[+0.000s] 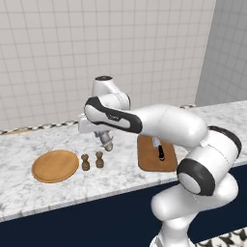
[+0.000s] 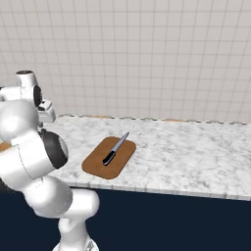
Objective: Pick up the knife from the drawer and place it on the cutting board. Then place the meat from the plate to the cutting board.
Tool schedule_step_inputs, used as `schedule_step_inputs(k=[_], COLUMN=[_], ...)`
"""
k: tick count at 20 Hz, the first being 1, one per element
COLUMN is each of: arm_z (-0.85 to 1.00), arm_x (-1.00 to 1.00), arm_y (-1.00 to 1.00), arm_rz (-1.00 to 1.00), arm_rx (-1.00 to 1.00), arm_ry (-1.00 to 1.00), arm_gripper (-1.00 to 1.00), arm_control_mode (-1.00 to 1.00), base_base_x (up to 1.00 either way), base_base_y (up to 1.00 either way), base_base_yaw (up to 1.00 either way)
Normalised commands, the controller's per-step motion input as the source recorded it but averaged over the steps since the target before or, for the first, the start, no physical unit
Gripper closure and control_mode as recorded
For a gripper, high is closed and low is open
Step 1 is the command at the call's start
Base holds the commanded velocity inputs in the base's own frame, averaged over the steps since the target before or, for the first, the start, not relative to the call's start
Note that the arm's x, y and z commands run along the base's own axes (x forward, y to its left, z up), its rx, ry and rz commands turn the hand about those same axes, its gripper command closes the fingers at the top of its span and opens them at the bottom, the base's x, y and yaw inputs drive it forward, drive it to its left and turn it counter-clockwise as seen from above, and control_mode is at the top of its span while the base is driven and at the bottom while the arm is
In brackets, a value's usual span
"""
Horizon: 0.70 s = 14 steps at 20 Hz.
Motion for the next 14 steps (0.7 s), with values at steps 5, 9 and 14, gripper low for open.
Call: schedule_step_inputs(k=[5,9,14], arm_z=[0.09,0.01,-0.12], arm_x=[-0.05,0.04,0.35], arm_y=[-1.0,-1.0,-0.99], arm_rz=[-0.02,0.0,0.0], arm_rx=[0.01,0.0,0.0], arm_ry=[0.0,0.05,0.11], arm_gripper=[1.0,1.0,1.0], arm_control_mode=[-1.0,-1.0,-1.0], base_base_x=[0.0,0.0,0.0], base_base_y=[0.0,0.0,0.0], base_base_yaw=[0.0,0.0,0.0])
